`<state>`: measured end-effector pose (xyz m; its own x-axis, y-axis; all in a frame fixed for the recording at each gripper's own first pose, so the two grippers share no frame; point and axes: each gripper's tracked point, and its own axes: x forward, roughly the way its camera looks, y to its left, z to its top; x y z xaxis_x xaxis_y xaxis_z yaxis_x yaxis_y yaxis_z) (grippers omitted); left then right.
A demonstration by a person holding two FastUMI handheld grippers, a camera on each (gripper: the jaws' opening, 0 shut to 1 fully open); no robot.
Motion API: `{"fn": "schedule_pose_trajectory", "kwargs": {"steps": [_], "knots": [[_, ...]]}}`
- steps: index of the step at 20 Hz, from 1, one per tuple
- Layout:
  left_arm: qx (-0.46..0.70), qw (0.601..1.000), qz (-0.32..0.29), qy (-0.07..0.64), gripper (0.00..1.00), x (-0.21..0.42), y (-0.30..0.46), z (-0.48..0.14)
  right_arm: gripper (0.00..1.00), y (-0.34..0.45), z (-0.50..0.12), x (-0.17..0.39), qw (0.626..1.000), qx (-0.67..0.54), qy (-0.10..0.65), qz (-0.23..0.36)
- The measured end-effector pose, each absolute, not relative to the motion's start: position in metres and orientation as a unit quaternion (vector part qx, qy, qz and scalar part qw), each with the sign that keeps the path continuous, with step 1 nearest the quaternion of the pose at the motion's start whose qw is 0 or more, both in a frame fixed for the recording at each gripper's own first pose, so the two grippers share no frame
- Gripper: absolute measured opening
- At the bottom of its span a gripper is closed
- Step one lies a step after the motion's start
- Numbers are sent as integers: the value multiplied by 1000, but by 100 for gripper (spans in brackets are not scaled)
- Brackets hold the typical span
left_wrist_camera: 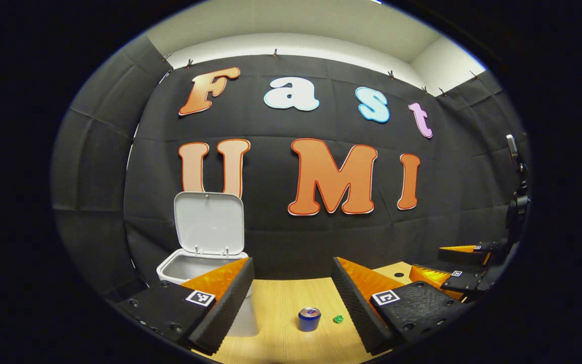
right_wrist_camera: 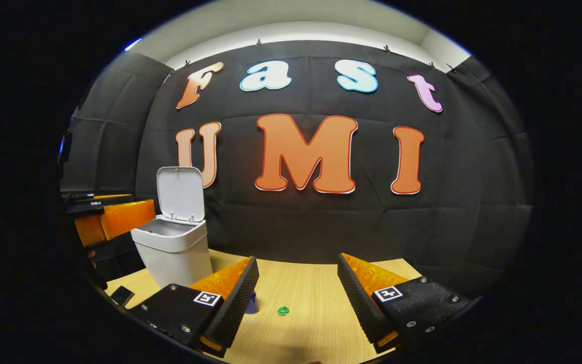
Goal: Press the lid of the desktop garbage bin to open it, pick up the crumpled paper on the desktop and throw it into the bin, then pick up the pop can on the desktop and drop it into the bin, and finally close the garbage bin lid.
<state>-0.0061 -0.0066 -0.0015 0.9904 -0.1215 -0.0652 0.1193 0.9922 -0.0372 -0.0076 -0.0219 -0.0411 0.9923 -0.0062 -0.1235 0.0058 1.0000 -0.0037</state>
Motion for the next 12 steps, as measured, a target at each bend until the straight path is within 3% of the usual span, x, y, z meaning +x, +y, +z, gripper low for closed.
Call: {"fn": "schedule_pose_trajectory", "kwargs": {"steps": [12], "knots": [[-10, 996, -69, 62, 97, -19, -39, -25, 94, -32, -37, -11, 999, -5, 52, -13]]}}
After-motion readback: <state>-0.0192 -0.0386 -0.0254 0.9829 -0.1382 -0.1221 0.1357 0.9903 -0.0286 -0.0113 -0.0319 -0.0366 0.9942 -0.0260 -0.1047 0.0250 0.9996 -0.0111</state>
